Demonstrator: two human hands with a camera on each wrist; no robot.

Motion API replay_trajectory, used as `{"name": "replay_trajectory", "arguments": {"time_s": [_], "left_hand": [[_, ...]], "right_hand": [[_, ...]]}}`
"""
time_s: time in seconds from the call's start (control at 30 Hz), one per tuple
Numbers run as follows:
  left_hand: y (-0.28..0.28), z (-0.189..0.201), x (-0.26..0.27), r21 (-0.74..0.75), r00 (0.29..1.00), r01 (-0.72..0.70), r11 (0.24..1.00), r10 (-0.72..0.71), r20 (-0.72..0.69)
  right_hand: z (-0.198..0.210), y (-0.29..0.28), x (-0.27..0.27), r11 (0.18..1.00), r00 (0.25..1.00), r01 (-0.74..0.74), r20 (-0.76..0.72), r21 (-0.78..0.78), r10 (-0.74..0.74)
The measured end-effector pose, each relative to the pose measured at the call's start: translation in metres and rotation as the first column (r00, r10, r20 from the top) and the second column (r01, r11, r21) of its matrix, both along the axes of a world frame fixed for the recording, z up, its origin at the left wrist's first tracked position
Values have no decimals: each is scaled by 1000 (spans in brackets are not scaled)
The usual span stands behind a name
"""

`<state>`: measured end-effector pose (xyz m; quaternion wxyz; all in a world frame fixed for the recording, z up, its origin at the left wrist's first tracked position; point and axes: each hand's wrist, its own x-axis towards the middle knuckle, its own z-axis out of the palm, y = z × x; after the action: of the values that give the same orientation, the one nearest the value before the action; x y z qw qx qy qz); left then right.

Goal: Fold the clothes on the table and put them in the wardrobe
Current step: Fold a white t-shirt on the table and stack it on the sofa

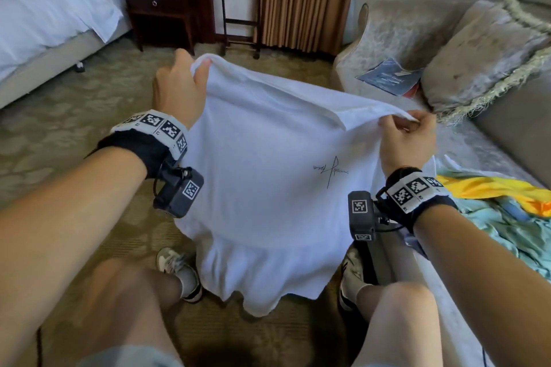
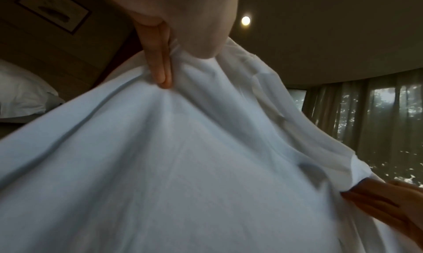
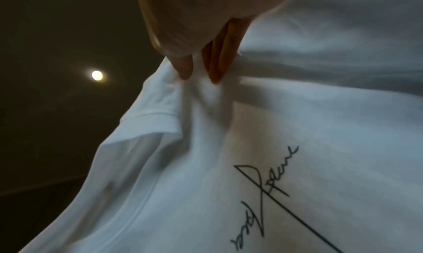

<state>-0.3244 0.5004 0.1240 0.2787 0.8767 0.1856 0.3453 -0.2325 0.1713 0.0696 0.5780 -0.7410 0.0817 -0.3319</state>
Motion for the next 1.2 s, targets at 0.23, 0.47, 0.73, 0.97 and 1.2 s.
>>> {"name": "replay_trajectory", "arguments": {"time_s": [0.23,0.47,0.73,0.97,1.2], "left_hand": [[17,-76,107,-74,973,-32,997,15,-229],[43,-148,215,-220,876,-191,957,66,-478],[51,-172,233,-122,795,-53,991,-32,-606],[59,-201,234,26,432,197,980,-62,-900],[85,-204,253,13,399,182,983,-62,-915]], "right_hand": [[-75,34,90,979,971,-181,-173,-88,164],[-130,68,180,845,719,-474,-663,-247,209],[-137,92,205,685,699,-587,-697,-431,160],[-152,111,214,319,514,-821,-856,-473,52],[-155,138,246,227,437,-879,-899,-420,30]]}}
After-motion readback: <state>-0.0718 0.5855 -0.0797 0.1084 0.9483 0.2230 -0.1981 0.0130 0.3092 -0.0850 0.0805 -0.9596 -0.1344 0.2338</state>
